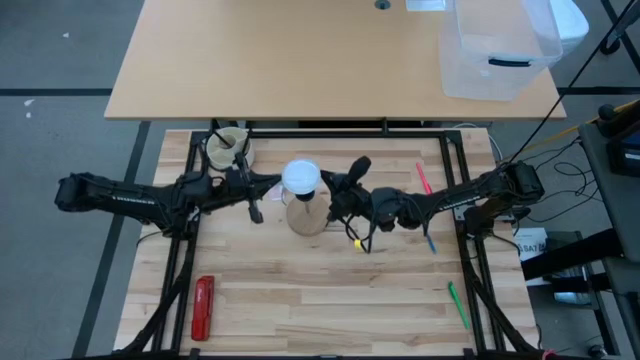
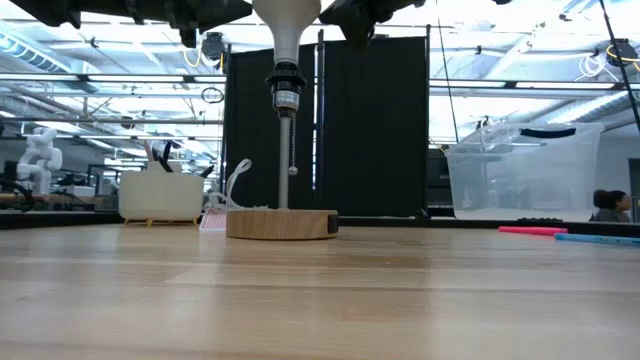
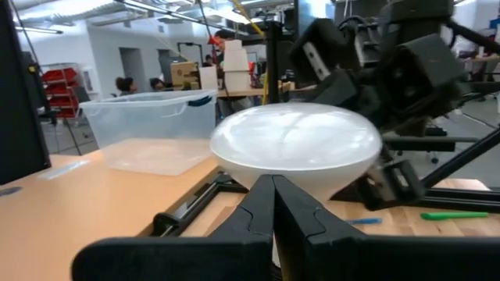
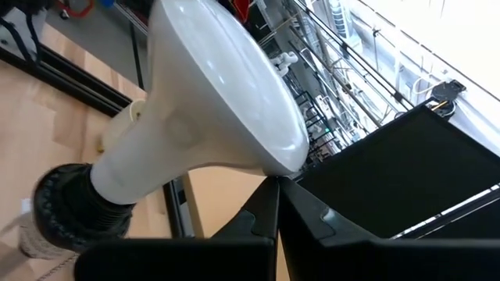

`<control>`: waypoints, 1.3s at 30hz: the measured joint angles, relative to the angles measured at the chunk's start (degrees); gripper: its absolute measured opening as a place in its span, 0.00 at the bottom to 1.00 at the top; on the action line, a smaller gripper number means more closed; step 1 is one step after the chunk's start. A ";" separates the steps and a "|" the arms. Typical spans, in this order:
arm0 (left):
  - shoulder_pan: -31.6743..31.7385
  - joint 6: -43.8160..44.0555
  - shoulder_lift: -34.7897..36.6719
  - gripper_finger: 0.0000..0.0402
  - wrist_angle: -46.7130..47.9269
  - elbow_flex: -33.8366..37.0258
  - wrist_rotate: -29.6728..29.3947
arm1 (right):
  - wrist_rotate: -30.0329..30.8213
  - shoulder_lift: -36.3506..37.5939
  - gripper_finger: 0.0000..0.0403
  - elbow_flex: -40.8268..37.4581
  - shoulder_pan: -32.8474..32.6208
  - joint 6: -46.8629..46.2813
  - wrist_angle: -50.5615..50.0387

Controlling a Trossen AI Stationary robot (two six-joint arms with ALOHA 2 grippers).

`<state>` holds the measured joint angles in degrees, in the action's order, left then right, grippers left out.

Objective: Screw lightbulb
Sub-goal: Insert the lightbulb into the desk lamp

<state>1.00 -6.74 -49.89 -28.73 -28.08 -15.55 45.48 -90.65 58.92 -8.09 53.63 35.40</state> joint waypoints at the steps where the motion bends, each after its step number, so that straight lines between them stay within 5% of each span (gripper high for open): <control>1: 0.40 0.00 -0.01 0.00 0.01 0.00 0.00 | 0.02 0.00 0.00 0.00 -0.16 -0.53 -0.06; 20: 6.35 3.43 -2.56 0.00 -0.34 0.00 -0.18 | 1.00 0.00 0.00 -0.02 -3.77 -6.96 -4.18; 29: -0.09 0.40 3.59 0.00 -0.50 0.00 0.34 | 1.39 0.00 0.00 -0.02 -2.40 -7.16 -5.64; 39: -6.00 -1.56 2.35 0.00 -1.02 0.00 0.46 | -0.63 0.00 0.00 -0.02 2.07 -2.54 -1.93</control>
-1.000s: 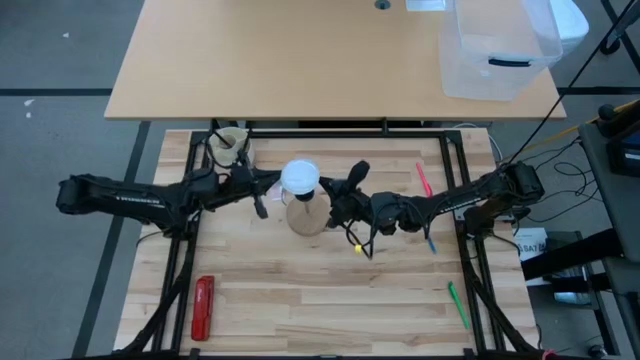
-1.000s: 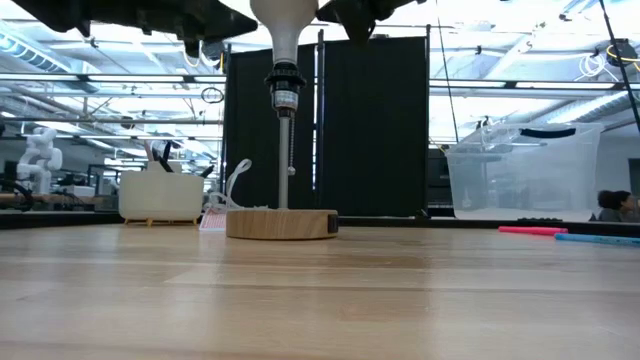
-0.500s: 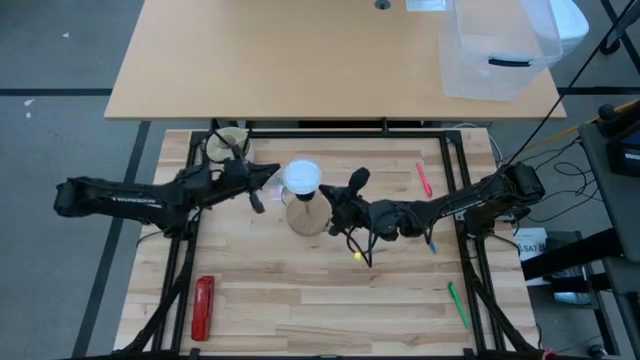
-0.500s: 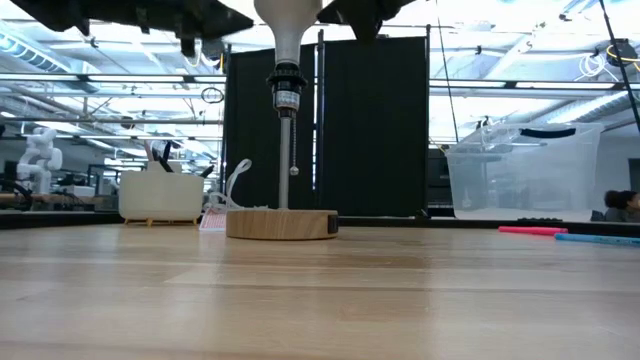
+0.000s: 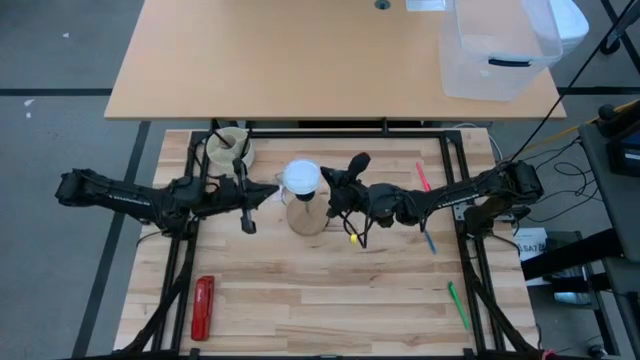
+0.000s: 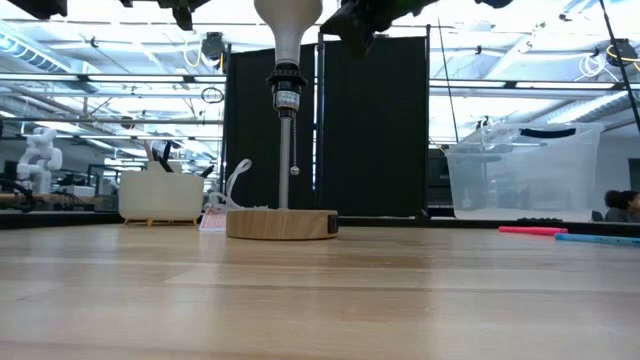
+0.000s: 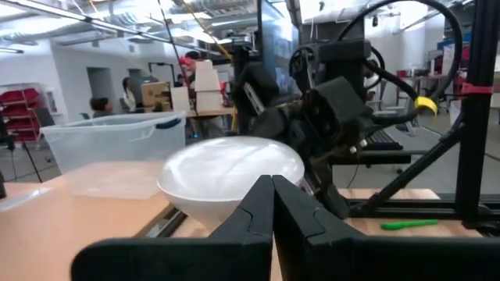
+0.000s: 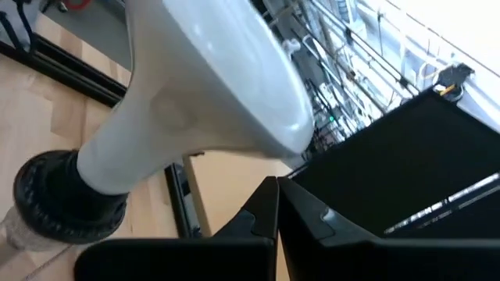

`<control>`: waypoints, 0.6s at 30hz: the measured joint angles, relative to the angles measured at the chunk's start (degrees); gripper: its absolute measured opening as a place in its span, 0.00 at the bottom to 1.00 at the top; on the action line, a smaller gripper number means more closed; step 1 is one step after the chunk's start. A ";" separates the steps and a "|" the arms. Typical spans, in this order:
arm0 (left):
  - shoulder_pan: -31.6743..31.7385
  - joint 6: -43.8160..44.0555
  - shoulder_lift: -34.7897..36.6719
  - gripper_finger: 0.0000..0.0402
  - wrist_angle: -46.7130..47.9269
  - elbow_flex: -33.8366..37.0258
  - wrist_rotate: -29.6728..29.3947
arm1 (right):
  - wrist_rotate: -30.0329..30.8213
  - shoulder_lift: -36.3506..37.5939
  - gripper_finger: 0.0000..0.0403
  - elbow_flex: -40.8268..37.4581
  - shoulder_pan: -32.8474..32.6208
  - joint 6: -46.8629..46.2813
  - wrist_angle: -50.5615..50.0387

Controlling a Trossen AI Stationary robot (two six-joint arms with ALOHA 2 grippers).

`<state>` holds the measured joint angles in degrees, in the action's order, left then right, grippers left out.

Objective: Screw lightbulb
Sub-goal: Insert the lightbulb into the desk lamp

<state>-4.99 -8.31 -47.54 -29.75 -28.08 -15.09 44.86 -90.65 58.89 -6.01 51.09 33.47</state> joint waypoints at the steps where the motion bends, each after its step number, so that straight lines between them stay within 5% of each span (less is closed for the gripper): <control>1: 0.02 0.03 -0.47 0.00 -0.37 0.00 0.00 | -0.67 -0.01 0.00 0.00 0.15 0.41 0.76; 18: 3.51 1.86 -5.81 0.00 -4.85 0.00 0.35 | 0.03 -0.03 0.00 -0.02 -1.09 2.36 1.97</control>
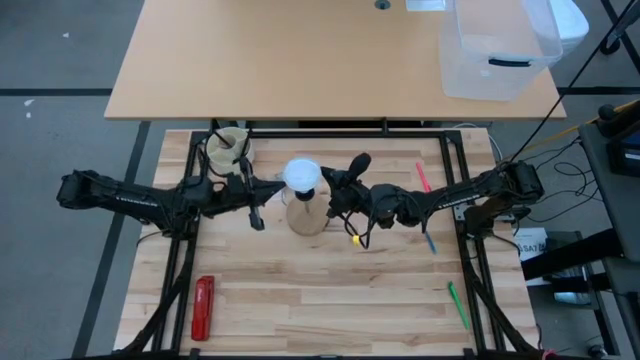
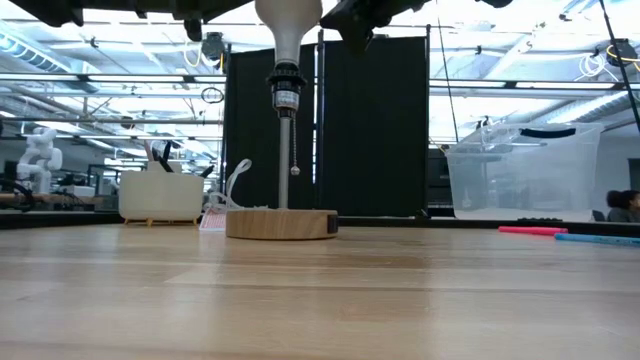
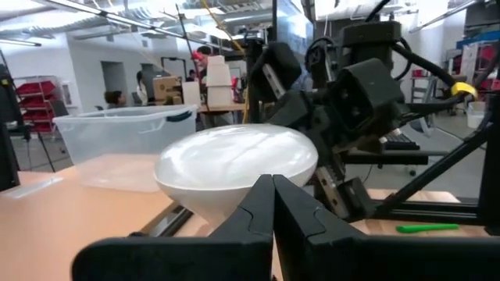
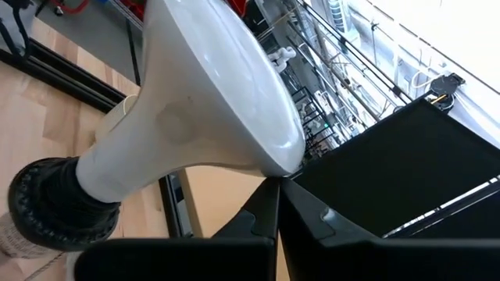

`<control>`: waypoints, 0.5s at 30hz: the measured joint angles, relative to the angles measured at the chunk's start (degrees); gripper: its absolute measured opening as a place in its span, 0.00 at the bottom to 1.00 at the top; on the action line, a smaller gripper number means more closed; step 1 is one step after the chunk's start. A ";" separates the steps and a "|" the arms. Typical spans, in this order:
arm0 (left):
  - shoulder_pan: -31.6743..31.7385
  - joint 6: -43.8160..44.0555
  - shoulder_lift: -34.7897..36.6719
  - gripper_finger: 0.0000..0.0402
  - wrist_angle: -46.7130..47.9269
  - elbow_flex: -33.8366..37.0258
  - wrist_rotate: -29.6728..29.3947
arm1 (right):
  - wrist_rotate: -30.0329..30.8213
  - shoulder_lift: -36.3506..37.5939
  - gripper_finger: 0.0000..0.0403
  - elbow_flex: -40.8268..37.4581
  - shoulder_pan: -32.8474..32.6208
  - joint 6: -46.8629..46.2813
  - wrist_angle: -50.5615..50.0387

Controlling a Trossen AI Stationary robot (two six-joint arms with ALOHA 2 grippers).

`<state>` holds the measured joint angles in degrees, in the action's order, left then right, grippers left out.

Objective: Screw lightbulb
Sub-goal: Insert the lightbulb into the desk lamp

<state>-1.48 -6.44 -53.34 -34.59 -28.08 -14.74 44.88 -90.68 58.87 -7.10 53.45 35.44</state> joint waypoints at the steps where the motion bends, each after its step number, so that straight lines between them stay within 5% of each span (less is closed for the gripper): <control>1: 0.16 0.14 0.03 0.00 0.27 0.00 -0.02 | 0.24 0.00 0.00 0.00 -0.31 -0.03 -0.08; 15: 5.78 4.60 -2.07 0.00 3.96 0.04 0.06 | -1.31 -0.02 0.00 0.00 -4.51 -0.64 -1.36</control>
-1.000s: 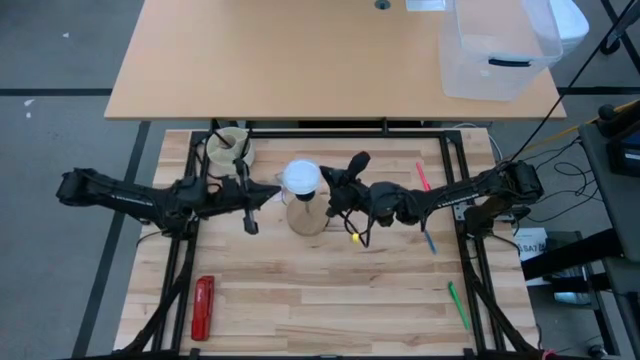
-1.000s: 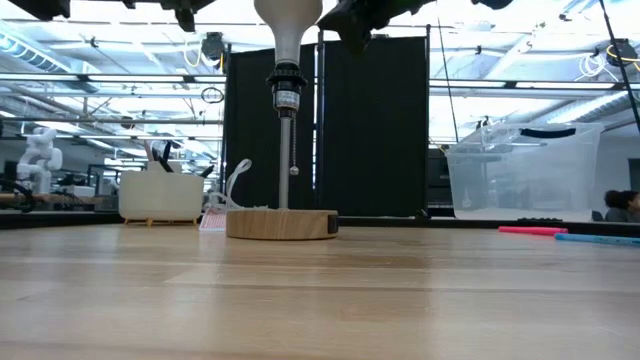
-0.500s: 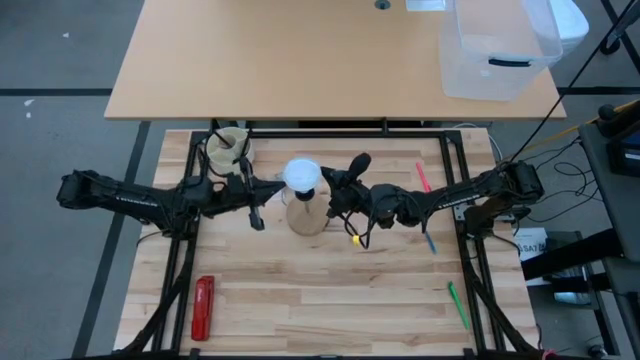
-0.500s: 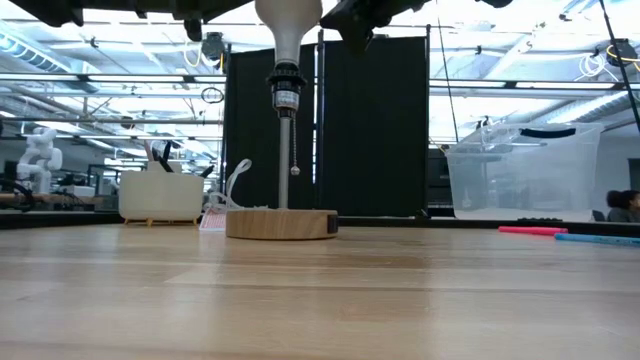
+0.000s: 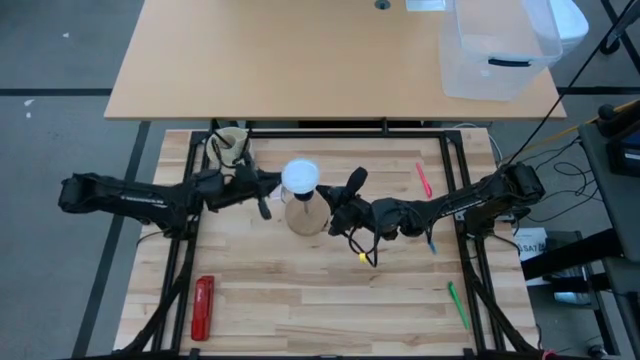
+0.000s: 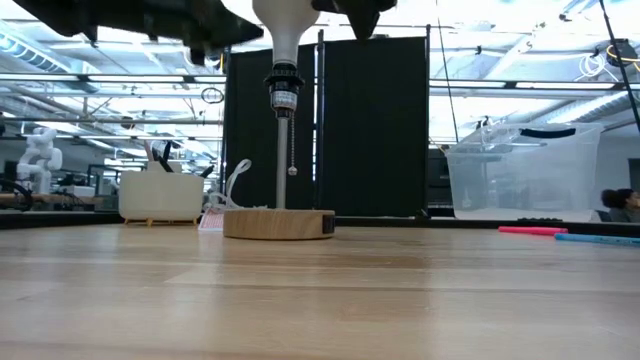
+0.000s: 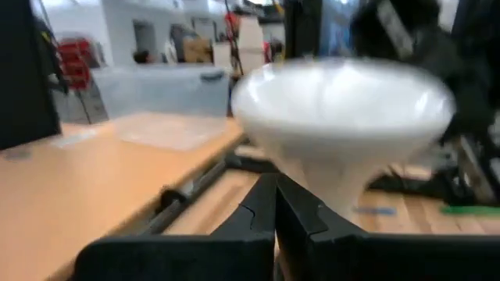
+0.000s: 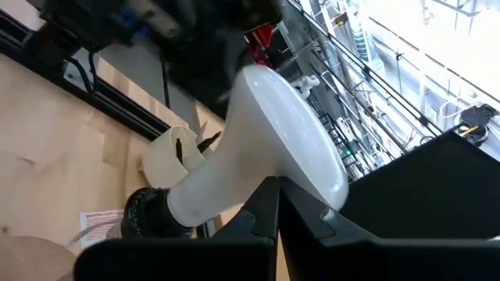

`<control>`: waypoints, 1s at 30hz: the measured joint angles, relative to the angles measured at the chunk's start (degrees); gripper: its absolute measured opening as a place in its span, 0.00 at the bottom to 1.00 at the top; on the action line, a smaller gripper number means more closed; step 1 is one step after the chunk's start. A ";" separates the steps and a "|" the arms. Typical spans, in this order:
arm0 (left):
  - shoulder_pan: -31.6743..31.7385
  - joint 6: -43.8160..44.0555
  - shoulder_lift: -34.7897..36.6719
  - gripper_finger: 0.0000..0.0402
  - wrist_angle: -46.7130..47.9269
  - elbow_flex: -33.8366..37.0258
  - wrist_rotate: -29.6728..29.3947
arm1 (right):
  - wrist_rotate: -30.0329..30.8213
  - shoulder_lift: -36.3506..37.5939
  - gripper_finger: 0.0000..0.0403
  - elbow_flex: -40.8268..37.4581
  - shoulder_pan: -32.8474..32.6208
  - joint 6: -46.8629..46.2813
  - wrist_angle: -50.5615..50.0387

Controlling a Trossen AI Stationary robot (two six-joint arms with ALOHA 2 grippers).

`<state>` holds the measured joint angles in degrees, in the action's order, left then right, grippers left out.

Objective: Screw lightbulb
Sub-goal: Insert the lightbulb into the desk lamp

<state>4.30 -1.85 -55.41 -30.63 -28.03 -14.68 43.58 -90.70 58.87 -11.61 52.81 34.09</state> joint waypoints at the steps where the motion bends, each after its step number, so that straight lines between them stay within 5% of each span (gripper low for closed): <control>1: 0.40 0.65 -0.76 0.00 -0.68 0.00 -0.08 | 0.20 0.00 0.00 0.00 -0.33 -0.01 -0.01; 7: 1.95 2.90 -3.80 0.00 -1.29 -0.02 -0.92 | 1.48 0.00 0.00 0.02 -1.73 -1.33 -2.49; 13: 0.60 0.12 2.15 0.00 -2.42 -0.04 -1.09 | 5.55 0.00 0.00 0.04 -1.05 -1.13 -4.33; 20: -3.70 -2.41 8.67 0.00 -1.12 -0.04 -0.50 | 5.54 0.00 0.00 0.04 2.21 1.40 -3.22; 30: -8.46 -4.46 6.13 0.00 -1.03 -0.04 0.66 | 0.75 0.00 0.00 0.04 6.16 2.95 -0.72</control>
<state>-4.16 -6.31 -49.28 -31.66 -28.08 -14.02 44.32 -90.70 58.92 -5.45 55.76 33.37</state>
